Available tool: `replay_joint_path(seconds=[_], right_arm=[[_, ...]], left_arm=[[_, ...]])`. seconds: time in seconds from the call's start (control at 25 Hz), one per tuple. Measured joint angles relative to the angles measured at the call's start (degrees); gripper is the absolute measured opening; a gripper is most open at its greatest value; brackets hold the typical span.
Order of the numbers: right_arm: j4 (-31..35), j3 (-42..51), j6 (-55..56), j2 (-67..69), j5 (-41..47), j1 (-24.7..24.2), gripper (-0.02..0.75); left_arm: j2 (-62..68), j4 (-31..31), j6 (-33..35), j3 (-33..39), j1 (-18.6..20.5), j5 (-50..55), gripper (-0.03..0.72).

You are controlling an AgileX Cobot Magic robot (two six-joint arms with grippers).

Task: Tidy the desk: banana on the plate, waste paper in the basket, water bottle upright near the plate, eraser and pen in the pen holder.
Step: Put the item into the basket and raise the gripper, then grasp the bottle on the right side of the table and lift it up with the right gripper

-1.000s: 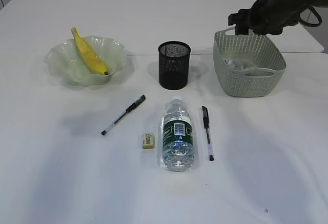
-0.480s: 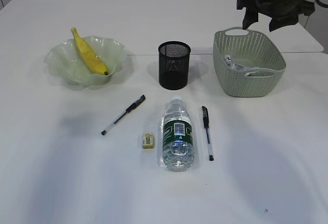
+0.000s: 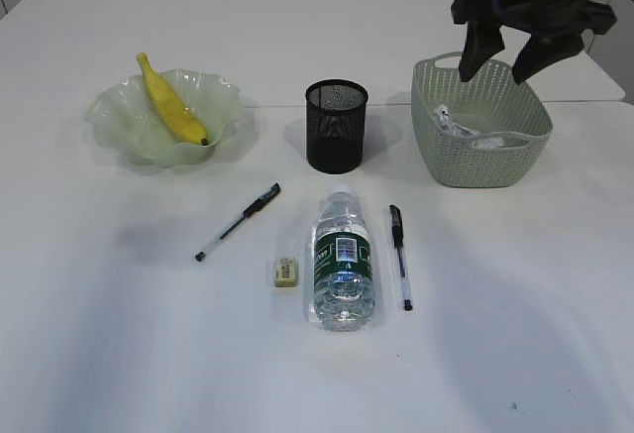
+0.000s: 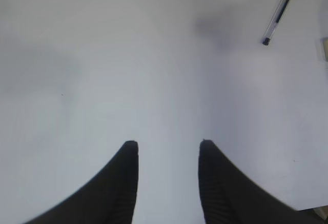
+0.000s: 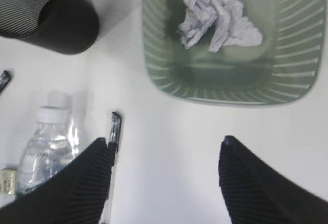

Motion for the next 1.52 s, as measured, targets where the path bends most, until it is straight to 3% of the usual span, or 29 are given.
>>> replay_joint_path(seconds=[0.4, 0.8, 1.2, 1.52], right_arm=[[1.22, 0.00, 0.29, -1.50, 1.83, 10.17, 0.483], [1.46, 0.00, 3.49, -2.00, 3.47, 12.39, 0.482], [3.84, -0.13, 10.77, 5.76, -1.71, 16.24, 0.484], [4.98, -0.13, 11.22, 12.81, -3.42, 16.24, 0.564]], left_arm=[[0.00, -0.08, 0.00, 0.00, 0.00, 0.31, 0.276], [0.00, -0.24, 0.00, 0.00, 0.00, 0.84, 0.276], [0.00, -0.33, 0.00, 0.00, 0.00, 0.84, 0.275], [0.00, -0.46, 0.00, 0.00, 0.00, 0.51, 0.275]])
